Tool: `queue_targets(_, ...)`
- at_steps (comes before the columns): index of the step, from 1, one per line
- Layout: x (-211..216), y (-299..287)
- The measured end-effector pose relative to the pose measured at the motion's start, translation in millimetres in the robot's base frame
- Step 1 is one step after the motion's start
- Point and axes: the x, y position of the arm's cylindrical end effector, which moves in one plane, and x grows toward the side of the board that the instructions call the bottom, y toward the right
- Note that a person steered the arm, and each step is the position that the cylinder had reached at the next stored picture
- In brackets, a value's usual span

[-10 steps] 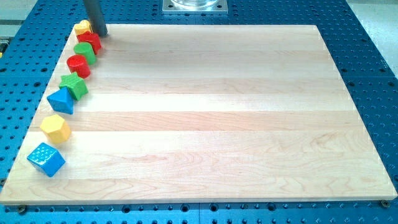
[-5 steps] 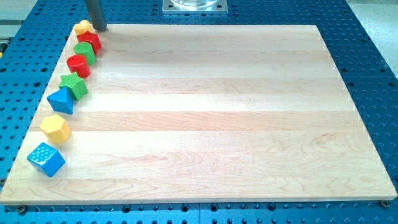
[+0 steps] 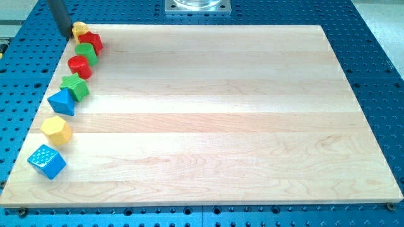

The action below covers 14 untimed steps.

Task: Move the heart to the right

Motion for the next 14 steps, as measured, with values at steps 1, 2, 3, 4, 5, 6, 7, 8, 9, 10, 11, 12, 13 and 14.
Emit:
queue_targets(1, -3, 0)
queue_targets(2, -17, 0)
queue_targets(3, -25, 0)
queue_targets(4, -20, 0)
queue_targets(5, -4, 1)
queue_targets(6, -4, 4)
queue_targets(7, -4, 26)
queue_targets(8, -7, 37)
queue_targets(9, -27, 37)
queue_targets(10, -38, 40)
queue_targets(11, -38, 92)
queue_targets(12, -36, 163)
queue_targets(13, -20, 232)
queue_targets(14, -17, 263)
